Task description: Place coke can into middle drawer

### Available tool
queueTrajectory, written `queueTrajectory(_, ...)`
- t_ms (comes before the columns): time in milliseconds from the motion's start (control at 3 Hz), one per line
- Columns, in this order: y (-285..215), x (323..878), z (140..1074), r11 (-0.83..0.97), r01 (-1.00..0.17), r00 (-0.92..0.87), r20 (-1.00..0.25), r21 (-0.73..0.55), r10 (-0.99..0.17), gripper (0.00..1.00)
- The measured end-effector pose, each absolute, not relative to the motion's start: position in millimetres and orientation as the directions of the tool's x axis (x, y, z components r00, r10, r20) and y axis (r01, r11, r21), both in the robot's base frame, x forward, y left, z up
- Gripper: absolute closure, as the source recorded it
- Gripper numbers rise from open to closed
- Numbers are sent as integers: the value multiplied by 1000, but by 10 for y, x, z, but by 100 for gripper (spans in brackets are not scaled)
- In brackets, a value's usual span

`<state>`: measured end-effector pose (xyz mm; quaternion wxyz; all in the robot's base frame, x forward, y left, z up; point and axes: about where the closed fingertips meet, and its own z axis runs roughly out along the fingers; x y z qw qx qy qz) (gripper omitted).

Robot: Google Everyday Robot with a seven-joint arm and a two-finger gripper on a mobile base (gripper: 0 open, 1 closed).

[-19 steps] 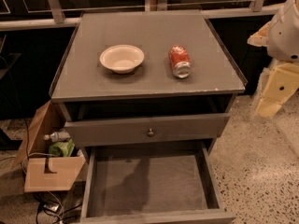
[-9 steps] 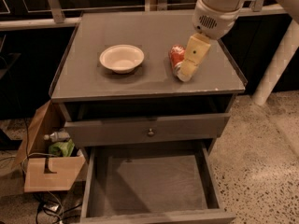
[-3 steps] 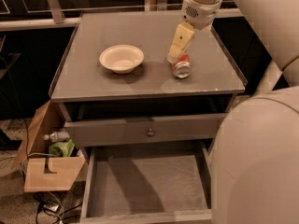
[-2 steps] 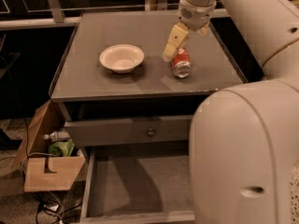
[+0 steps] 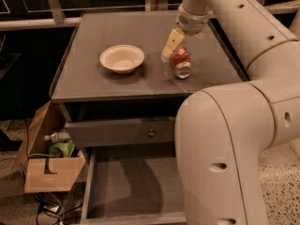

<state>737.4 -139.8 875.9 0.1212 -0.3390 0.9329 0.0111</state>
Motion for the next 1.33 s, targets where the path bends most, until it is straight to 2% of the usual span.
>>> queueTrajectory(667,-1425,7349,8457,760,-649,-742,-195,-30,-642,0)
queueTrajectory(1000,-1425,7349,8457,760,-649,-742,-195,-30,-642,19)
queueTrajectory(1333,-1425,7349,8457,760,-649,-742,-195,-30,-642,42)
